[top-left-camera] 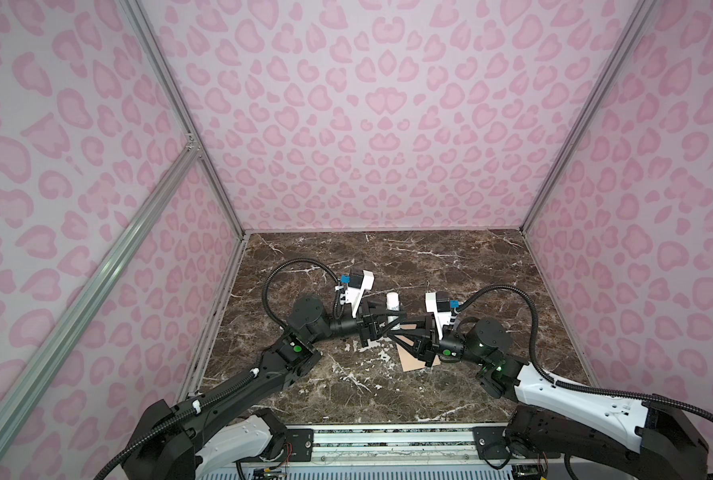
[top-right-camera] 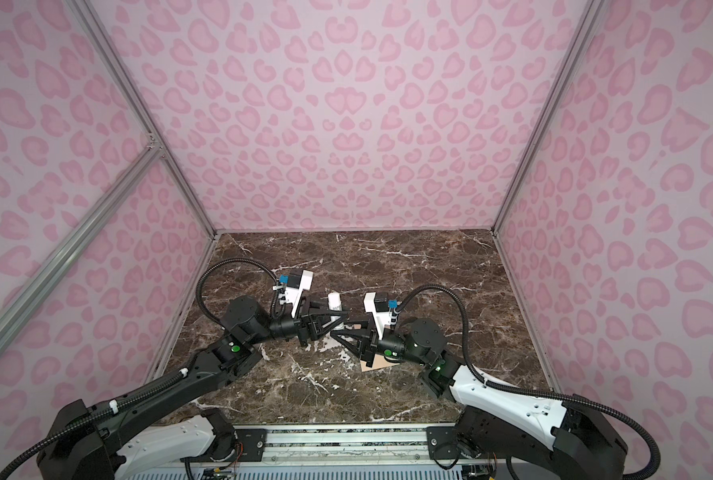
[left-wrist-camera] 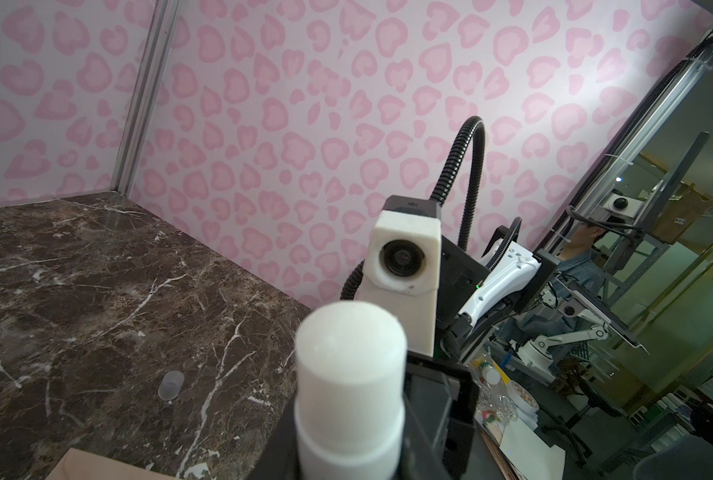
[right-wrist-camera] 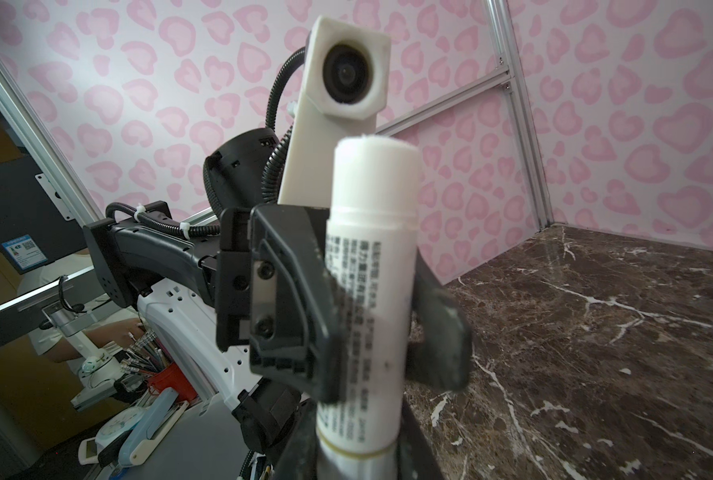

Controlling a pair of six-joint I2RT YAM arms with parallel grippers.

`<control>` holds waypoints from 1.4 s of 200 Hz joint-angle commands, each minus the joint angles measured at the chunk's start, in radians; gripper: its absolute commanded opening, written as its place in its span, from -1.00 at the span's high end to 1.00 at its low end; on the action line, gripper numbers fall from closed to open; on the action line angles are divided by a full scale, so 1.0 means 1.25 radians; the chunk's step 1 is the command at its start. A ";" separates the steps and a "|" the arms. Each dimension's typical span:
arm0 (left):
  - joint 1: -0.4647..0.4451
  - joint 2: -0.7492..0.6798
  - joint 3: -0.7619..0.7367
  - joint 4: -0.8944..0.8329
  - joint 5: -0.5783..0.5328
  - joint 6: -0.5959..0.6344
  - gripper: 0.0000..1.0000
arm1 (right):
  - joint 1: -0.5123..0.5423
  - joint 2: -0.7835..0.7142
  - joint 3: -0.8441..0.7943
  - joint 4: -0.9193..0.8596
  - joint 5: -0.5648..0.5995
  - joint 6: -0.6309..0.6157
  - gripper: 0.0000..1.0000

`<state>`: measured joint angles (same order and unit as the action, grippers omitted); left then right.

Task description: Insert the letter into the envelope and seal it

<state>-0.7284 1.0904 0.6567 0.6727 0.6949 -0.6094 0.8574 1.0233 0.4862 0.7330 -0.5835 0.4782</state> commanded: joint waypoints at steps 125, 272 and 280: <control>-0.049 -0.016 0.035 -0.237 -0.274 0.132 0.92 | 0.015 -0.104 0.041 -0.218 0.209 -0.134 0.80; -0.137 -0.019 0.003 -0.269 -0.666 0.093 0.92 | 0.408 0.041 0.148 -0.256 1.029 -0.465 0.82; -0.139 -0.020 -0.002 -0.267 -0.677 0.085 0.91 | 0.419 0.057 0.156 -0.253 1.059 -0.474 0.82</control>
<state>-0.9062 1.0599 0.6712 0.4252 0.1261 -0.5114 1.3304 1.0554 0.6468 0.2943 0.6308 0.0097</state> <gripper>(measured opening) 0.276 0.223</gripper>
